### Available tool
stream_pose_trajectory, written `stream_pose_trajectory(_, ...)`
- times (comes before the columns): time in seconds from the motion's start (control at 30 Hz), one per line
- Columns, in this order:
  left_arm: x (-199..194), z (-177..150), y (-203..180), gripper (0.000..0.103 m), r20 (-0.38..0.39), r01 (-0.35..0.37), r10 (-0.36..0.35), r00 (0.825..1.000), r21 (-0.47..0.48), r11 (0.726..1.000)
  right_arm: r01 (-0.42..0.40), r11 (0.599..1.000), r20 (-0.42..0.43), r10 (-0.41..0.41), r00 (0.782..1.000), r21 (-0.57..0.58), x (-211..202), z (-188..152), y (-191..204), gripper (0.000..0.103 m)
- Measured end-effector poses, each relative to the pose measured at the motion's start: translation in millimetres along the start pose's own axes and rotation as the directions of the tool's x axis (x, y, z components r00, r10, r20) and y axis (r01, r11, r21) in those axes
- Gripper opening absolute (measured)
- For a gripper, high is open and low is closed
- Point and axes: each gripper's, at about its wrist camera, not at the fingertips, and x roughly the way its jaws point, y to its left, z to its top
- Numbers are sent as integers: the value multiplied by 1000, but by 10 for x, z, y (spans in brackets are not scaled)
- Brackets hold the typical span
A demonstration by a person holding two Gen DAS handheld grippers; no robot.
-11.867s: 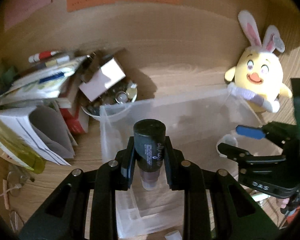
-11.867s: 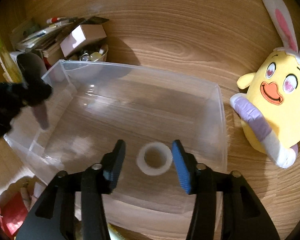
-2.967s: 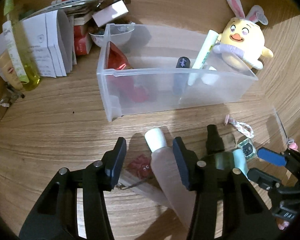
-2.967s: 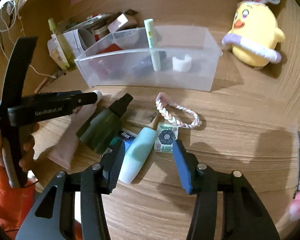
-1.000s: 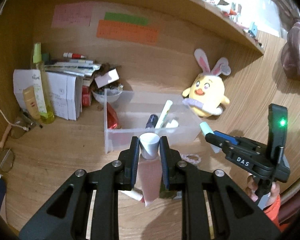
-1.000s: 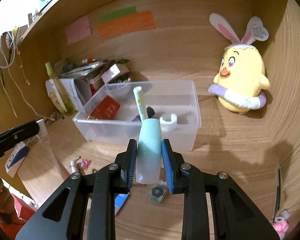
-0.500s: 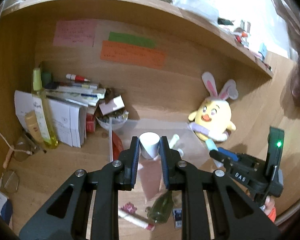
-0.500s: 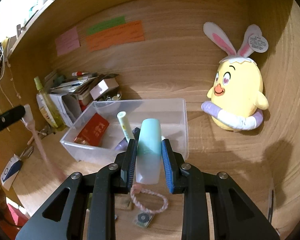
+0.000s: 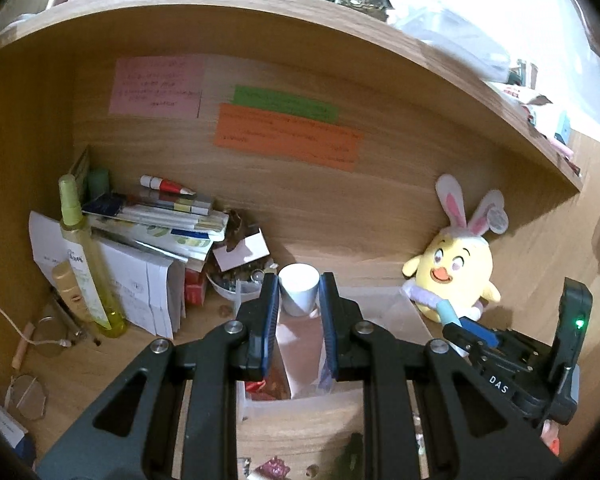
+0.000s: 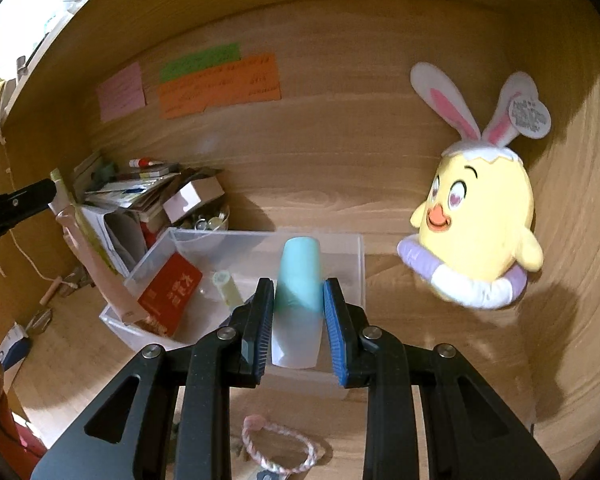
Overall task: Organize objects
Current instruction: 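Carry the pink tube with the left tool while the right tool carries the blue bottle toward the box, then drop the pink tube into the box with the left tool while the right tool releases the blue bottle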
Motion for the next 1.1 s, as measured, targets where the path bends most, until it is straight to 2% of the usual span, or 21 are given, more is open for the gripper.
stream_pose_trajectory(0.23, 187, 8, -33, 20, -21, 0, 0, 1000, -4, 1000, 7, 1000, -19, -7, 1000, -14, 174, 63, 14, 23)
stream_pose_trajectory(0.37, 434, -63, -99, 20, -80, -4, 5, 997, 21, 1000, 17, 999, -55, -19, 998, -29, 337, 30, 33, 23)
stream_pose_trajectory(0.57, 783, -206, -153, 20, -167, -13, 22, 986, 58, 998, 9, 999, -113, -14, 993, -39, 573, -45, 39, 23)
stream_pose_trajectory(0.7, 956, -246, -91, 19, -218, 4, 1, 976, 25, 1000, -5, 999, -150, -3, 989, -50, 726, -98, 74, 23)
stream_pose_trajectory(1.1, 1336, -342, 18, 19, -286, -37, 43, 957, 26, 999, -18, 995, -204, -1, 979, -95, 951, -210, 191, 23)
